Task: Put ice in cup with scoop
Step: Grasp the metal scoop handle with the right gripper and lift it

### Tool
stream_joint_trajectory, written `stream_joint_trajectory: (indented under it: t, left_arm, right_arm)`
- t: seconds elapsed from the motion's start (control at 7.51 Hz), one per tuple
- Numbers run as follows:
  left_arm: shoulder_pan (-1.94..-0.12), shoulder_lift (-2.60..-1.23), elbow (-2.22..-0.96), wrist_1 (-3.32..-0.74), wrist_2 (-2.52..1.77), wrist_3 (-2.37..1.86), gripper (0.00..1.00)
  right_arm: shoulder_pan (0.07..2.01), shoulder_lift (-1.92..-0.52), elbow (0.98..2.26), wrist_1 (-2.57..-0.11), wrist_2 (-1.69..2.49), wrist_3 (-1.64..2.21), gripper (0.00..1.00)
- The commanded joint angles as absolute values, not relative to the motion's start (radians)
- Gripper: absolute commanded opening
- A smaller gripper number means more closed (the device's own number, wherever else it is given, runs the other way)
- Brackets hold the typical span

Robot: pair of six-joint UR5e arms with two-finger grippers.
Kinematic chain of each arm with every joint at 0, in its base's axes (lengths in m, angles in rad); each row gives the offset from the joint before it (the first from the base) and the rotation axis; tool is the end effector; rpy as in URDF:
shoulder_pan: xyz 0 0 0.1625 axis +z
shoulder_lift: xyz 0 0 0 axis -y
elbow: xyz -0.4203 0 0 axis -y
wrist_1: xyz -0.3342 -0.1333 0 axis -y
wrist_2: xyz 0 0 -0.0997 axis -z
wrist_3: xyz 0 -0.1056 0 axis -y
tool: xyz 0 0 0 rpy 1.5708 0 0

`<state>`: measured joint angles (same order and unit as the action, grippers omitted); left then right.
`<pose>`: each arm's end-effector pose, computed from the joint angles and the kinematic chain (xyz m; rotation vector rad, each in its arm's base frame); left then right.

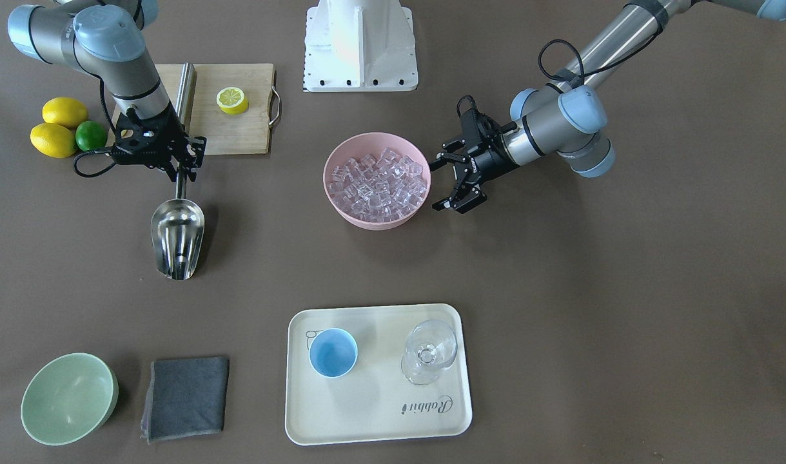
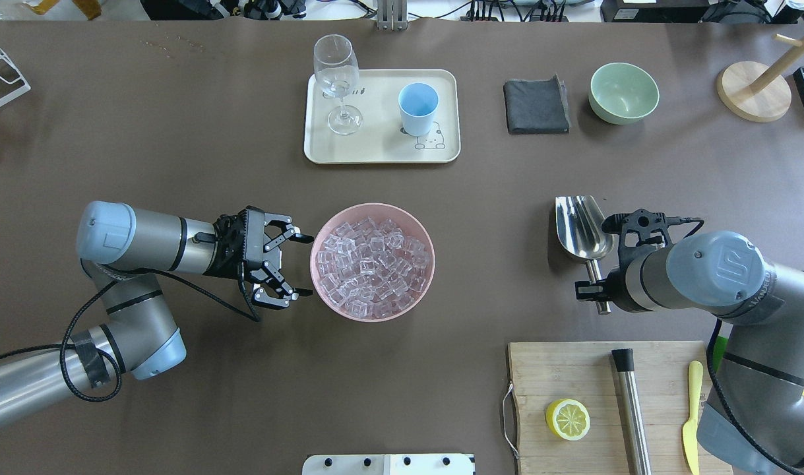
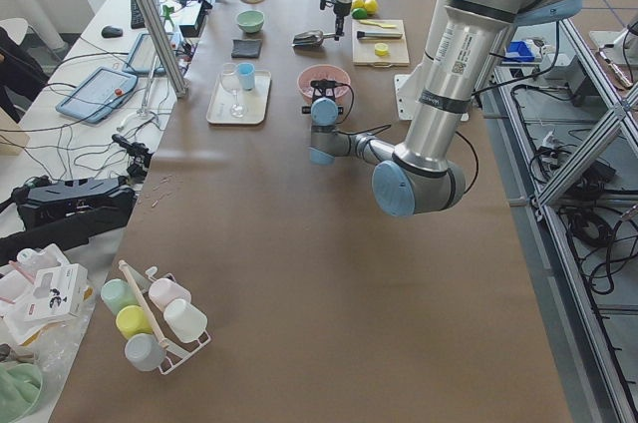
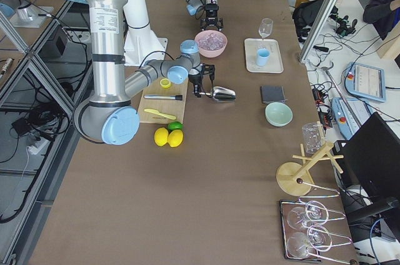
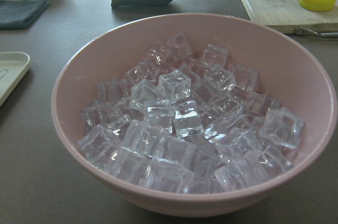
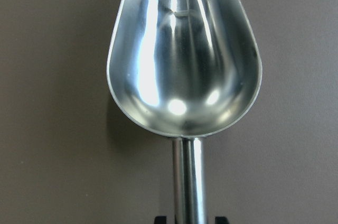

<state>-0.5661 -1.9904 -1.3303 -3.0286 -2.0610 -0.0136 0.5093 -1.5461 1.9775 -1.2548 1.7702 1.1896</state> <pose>0.4501 -0.3851 0.3812 1.3008 1.1856 1.1398 -0.3446 -0.3212 0.4511 0.1493 -0.7540 0.0472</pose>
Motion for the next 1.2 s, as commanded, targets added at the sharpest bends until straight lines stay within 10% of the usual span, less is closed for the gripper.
stream_joint_trajectory:
  t: [0.0, 1.06]
  left_arm:
    - [-0.566, -1.988, -1.331, -3.033, -2.065, -0.012, 0.98]
    - [-0.566, -1.985, -1.339, -3.033, -2.059, -0.012, 0.98]
  right_arm:
    - [0.509, -1.549, 1.980, -1.253, 1.773, 1.186, 0.00]
    - [0.694, -1.552, 2.109, -1.348, 1.843, 0.748, 0.00]
